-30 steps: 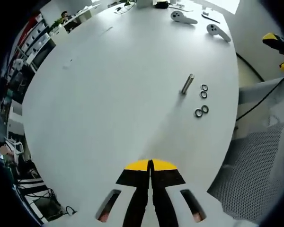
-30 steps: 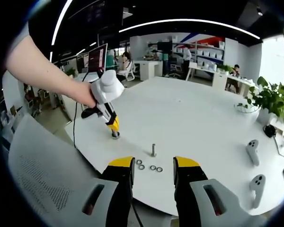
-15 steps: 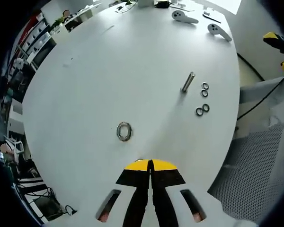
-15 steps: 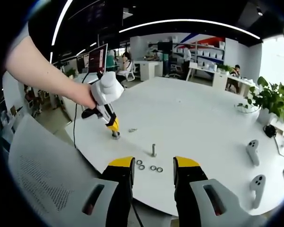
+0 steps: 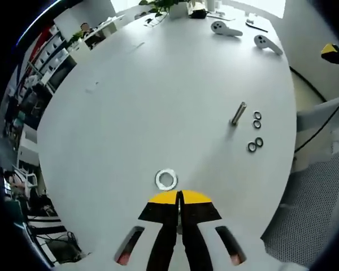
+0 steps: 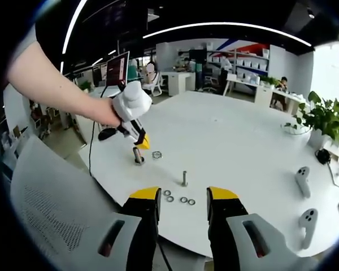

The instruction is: Place the washer onto the threaded stud by aligning its center hole with the stud, sliding it down to the base, and recovering from edge contact or off-axis alignment until the washer reaches the visible bottom stop.

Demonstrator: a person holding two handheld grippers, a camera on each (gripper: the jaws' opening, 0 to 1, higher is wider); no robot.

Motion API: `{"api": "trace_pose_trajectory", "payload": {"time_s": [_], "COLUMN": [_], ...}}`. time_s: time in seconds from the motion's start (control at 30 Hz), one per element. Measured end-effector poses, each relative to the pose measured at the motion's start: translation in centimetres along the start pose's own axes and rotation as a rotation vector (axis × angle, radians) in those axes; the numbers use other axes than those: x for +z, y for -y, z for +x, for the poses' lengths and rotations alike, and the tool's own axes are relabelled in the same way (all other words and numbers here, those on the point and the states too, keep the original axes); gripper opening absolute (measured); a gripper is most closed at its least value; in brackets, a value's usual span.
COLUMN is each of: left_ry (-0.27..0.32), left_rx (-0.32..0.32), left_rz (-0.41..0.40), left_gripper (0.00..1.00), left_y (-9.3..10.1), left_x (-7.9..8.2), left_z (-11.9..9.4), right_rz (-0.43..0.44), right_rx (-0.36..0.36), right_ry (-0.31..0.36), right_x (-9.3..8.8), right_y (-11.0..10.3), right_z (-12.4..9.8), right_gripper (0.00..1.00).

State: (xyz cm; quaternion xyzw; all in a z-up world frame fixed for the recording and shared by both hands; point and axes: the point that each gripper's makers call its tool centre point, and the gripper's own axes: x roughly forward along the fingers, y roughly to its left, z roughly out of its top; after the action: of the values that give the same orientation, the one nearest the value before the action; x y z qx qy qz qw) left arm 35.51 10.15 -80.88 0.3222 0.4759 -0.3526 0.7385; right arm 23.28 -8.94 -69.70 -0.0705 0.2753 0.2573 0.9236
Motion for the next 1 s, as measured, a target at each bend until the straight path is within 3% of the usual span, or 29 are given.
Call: {"api": "trace_pose_trajectory", "payload": {"time_s": [0.13, 0.47, 0.7, 0.9, 1.0], "left_ry": [-0.032, -0.102, -0.161, -0.136, -0.135], "left_rx": [0.006, -0.030, -0.057, -0.100, -0.099], "left_rz": [-0.048, -0.063, -0.055, -0.151, -0.144], "left_gripper": [0.00, 0.00, 0.00, 0.00, 0.00], "left_y": [-1.2, -2.2, -1.9, -2.0, -1.9], "left_x": [-0.1, -0.1, -1.7, -1.3, -1.4], "left_z": [1.4, 4.0, 5.9, 5.6, 5.6], "right_rz": [0.001, 0.001, 0.002, 0.000, 0.000], "right_rx": [-0.003, -0.009, -0.014, -0.015, -0.015], "right_ry": [-0.002, -0.012, -0.017, -0.018, -0.019], "right_x": [-0.1, -0.3, -0.4, -0.4, -0.4], "right_y": [0.1, 0.2, 0.3, 0.4, 0.4], "right_z": [0.0, 0.1, 0.1, 0.1, 0.1], "right_gripper": [0.34, 0.34, 0.34, 0.34, 0.34]}}
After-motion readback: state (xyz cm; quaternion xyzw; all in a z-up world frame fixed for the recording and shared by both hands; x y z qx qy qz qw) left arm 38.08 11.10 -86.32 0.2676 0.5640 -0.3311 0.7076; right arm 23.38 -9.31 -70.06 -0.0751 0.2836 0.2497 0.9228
